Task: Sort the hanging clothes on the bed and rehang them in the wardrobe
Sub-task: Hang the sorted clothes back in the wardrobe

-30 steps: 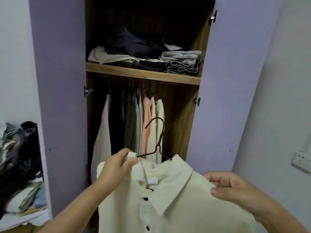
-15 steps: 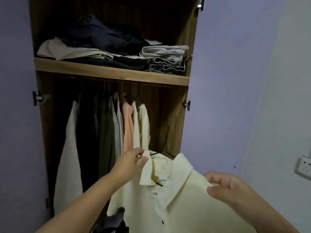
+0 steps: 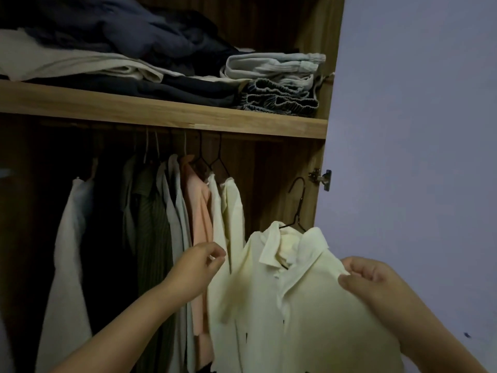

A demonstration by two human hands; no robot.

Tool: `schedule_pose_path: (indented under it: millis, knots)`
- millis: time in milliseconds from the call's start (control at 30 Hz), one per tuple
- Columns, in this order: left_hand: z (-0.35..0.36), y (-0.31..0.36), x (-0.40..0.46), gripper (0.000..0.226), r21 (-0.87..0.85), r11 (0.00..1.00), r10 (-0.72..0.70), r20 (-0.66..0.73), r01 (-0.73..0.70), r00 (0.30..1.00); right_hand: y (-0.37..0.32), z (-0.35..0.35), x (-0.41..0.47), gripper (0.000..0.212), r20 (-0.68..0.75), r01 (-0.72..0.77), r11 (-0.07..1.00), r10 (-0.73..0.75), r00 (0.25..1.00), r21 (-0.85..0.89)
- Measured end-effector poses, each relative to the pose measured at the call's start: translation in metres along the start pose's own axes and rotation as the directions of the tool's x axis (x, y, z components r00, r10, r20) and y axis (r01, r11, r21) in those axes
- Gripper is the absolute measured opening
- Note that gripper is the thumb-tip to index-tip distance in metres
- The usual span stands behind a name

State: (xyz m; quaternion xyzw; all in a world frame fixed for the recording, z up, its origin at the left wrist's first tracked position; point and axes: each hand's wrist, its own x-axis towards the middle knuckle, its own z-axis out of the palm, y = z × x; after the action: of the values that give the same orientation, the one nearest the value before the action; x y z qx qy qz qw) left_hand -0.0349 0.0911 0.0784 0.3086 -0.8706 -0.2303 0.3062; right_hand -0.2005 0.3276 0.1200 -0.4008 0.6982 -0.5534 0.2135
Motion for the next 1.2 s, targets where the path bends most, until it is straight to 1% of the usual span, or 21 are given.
schedule_pose_path:
  millis: [100, 233, 333, 433, 567, 633, 767, 867, 933, 1033, 1100, 1200]
  knots:
    - [-0.002, -0.021, 0.019, 0.017, 0.023, 1.0, -0.02, -0.024, 0.021, 1.0, -0.002, 0.002, 0.041, 0.024, -0.045, 0.036, 0.999, -0.038, 0.998, -0.034]
    - [-0.003, -0.042, 0.045, 0.018, 0.12, 0.992, -0.037, -0.069, 0.045, 0.997, -0.003, 0.008, 0.102, 0.018, -0.086, 0.086, 0.992, -0.094, 0.992, -0.094]
    - [-0.003, -0.052, 0.069, 0.019, 0.18, 0.981, -0.05, -0.12, 0.071, 0.992, -0.006, 0.018, 0.155, 0.017, -0.063, 0.123, 0.985, -0.131, 0.989, -0.121]
    - [-0.004, -0.055, 0.092, 0.018, 0.193, 0.977, -0.065, -0.154, 0.095, 0.986, -0.014, 0.035, 0.211, 0.019, -0.032, 0.181, 0.974, -0.186, 0.982, -0.134]
    - [-0.008, -0.065, 0.109, 0.014, 0.244, 0.962, -0.078, -0.196, 0.125, 0.978, -0.021, 0.063, 0.282, 0.022, 0.048, 0.276, 0.955, -0.272, 0.961, -0.106]
    - [-0.012, -0.069, 0.112, 0.013, 0.264, 0.953, -0.091, -0.218, 0.148, 0.972, -0.022, 0.076, 0.315, 0.028, 0.052, 0.304, 0.947, -0.3, 0.952, -0.1]
    - [-0.026, -0.074, 0.112, 0.013, 0.275, 0.936, -0.144, -0.271, 0.22, 0.952, -0.025, 0.102, 0.365, 0.031, 0.032, 0.369, 0.921, -0.368, 0.929, -0.124]
    - [-0.037, -0.079, 0.11, 0.021, 0.308, 0.914, -0.165, -0.307, 0.262, 0.937, -0.026, 0.119, 0.387, 0.022, 0.031, 0.417, 0.899, -0.417, 0.909, -0.132]
    - [-0.043, -0.081, 0.107, 0.028, 0.316, 0.906, -0.179, -0.316, 0.281, 0.932, -0.028, 0.129, 0.4, 0.023, 0.019, 0.421, 0.895, -0.423, 0.906, -0.145]
    - [-0.048, -0.08, 0.104, 0.024, 0.331, 0.893, -0.188, -0.344, 0.306, 0.92, -0.029, 0.14, 0.423, 0.035, 0.027, 0.355, 0.919, -0.356, 0.934, -0.175]
    - [-0.051, -0.081, 0.102, 0.019, 0.337, 0.882, -0.201, -0.365, 0.33, 0.909, -0.024, 0.145, 0.431, 0.033, 0.058, 0.325, 0.918, -0.32, 0.946, -0.23]
    - [-0.053, -0.082, 0.097, 0.018, 0.354, 0.863, -0.221, -0.378, 0.361, 0.899, -0.015, 0.151, 0.427, 0.027, 0.079, 0.332, 0.894, -0.323, 0.943, -0.3]
